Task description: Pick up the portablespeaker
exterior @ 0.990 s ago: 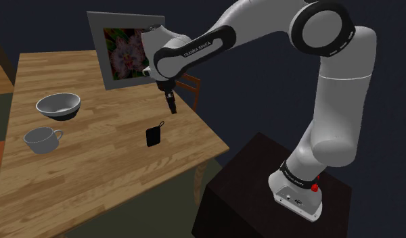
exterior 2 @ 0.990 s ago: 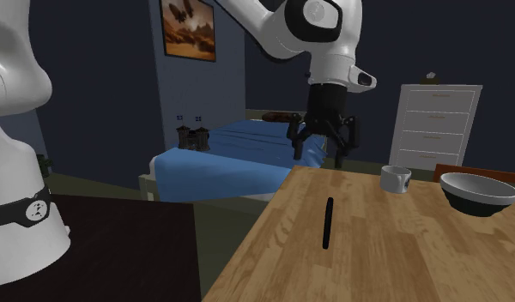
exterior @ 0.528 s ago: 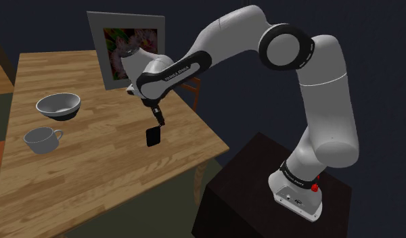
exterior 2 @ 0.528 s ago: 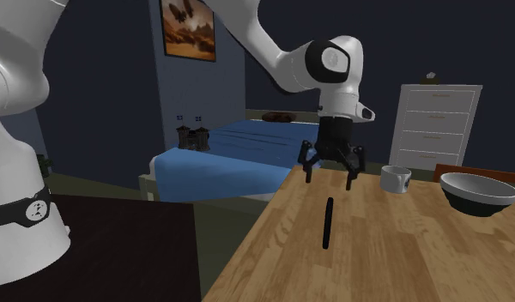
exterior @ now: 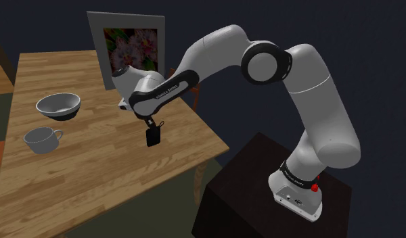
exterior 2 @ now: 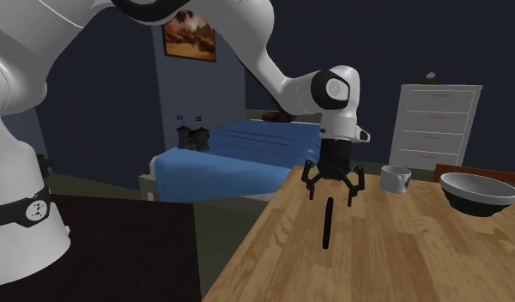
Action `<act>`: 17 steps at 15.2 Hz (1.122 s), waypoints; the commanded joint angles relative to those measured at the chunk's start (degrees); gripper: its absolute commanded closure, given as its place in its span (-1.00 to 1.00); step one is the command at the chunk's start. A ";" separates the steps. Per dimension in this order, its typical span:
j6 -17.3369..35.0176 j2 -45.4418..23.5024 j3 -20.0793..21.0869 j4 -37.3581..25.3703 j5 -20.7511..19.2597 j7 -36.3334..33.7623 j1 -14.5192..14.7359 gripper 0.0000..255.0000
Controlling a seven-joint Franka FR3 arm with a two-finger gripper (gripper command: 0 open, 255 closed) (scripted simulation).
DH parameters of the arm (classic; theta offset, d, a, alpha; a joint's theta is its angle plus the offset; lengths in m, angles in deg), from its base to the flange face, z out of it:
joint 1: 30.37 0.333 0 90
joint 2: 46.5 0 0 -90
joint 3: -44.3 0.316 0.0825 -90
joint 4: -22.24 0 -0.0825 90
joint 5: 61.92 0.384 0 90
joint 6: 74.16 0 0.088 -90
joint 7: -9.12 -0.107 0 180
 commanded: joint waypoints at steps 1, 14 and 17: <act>0.95 -1.26 -0.22 -0.32 -0.29 -0.21 0.07 -1.00; 1.62 -2.07 -0.36 -0.45 -0.47 -0.42 0.13 1.00; 0.79 -1.02 -0.18 -0.25 -0.25 -0.15 0.05 1.00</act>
